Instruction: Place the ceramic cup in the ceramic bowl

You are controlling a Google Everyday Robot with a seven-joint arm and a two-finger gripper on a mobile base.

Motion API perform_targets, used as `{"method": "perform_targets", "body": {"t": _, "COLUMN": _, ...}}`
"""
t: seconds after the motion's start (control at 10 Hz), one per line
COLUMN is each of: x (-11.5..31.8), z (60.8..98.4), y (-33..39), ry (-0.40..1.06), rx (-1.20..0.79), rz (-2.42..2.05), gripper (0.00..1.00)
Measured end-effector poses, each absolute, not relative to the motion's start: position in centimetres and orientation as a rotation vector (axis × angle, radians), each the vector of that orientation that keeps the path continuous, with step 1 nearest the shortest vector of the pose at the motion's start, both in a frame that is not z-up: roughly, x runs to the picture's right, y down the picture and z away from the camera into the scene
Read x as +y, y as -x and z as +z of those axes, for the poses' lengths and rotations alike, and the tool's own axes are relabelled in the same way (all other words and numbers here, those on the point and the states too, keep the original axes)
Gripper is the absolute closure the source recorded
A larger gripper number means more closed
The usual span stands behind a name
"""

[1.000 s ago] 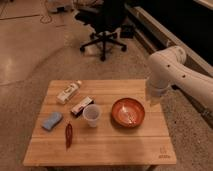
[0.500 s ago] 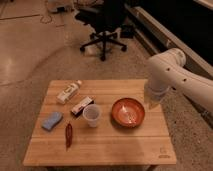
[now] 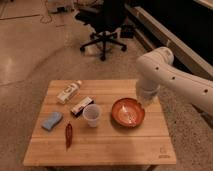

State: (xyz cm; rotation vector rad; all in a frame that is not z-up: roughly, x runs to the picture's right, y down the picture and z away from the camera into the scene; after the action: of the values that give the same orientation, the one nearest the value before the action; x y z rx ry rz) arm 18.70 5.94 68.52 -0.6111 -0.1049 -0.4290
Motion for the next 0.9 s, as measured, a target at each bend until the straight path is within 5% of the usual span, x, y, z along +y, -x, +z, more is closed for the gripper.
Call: {"method": "perform_targets", "body": {"t": 0.9, "x": 8.2, "z": 69.2, "y": -14.2, "ry": 0.608, "rx": -0.125, "rz": -0.467, "gripper": 0.60}}
